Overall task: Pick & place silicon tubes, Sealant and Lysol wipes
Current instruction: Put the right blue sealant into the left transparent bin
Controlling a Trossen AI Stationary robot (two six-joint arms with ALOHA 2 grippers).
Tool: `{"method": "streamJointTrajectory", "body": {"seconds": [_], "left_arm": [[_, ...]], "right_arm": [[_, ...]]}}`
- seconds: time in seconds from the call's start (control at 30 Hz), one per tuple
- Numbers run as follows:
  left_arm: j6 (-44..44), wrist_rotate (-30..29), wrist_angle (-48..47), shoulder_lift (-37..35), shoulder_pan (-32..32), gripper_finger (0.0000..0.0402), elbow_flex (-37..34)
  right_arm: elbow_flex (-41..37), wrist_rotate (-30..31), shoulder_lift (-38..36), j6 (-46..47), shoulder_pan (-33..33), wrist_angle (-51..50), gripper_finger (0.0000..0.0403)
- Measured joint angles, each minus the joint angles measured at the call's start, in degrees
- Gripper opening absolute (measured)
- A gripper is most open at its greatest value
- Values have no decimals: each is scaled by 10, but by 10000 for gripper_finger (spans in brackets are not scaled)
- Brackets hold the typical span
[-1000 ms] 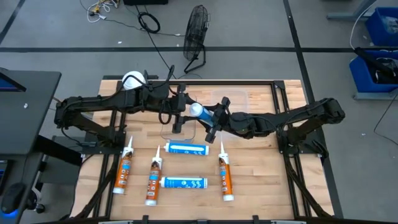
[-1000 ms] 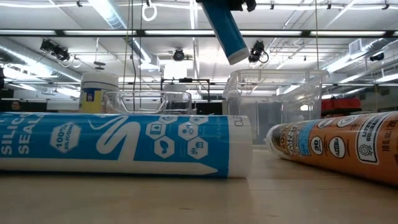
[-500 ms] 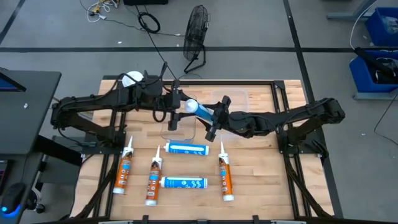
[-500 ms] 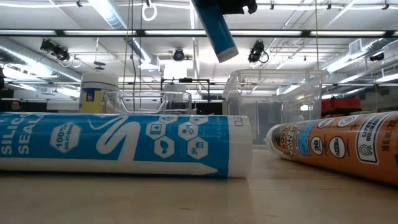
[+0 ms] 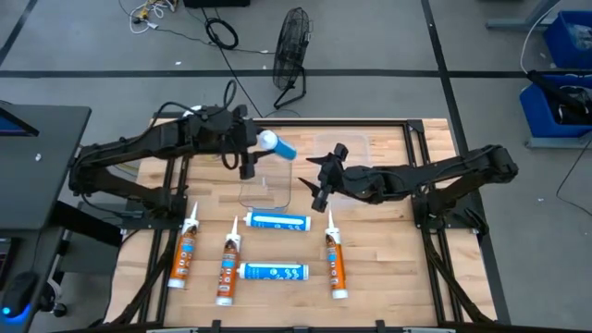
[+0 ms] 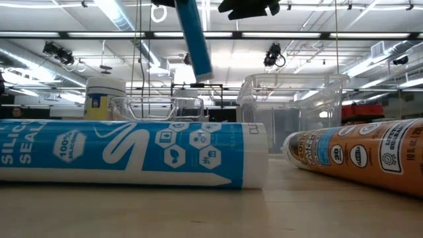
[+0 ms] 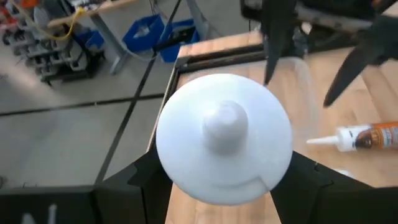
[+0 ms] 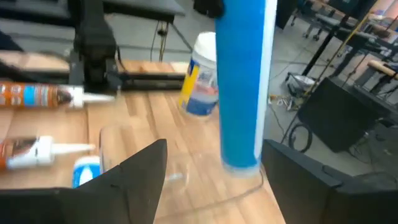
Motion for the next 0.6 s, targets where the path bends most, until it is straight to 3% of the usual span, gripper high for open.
{"method": "streamJointTrajectory", "body": {"seconds": [0.3,0.6], "left_arm": [[-16,-3,-61,-1,55,217,0],[-49,46,-121,15,120,217,-1]], "right_arm": [[0,1,-9,30,0,-39,267],[0,1,-10,46,1,-60,267]]}}
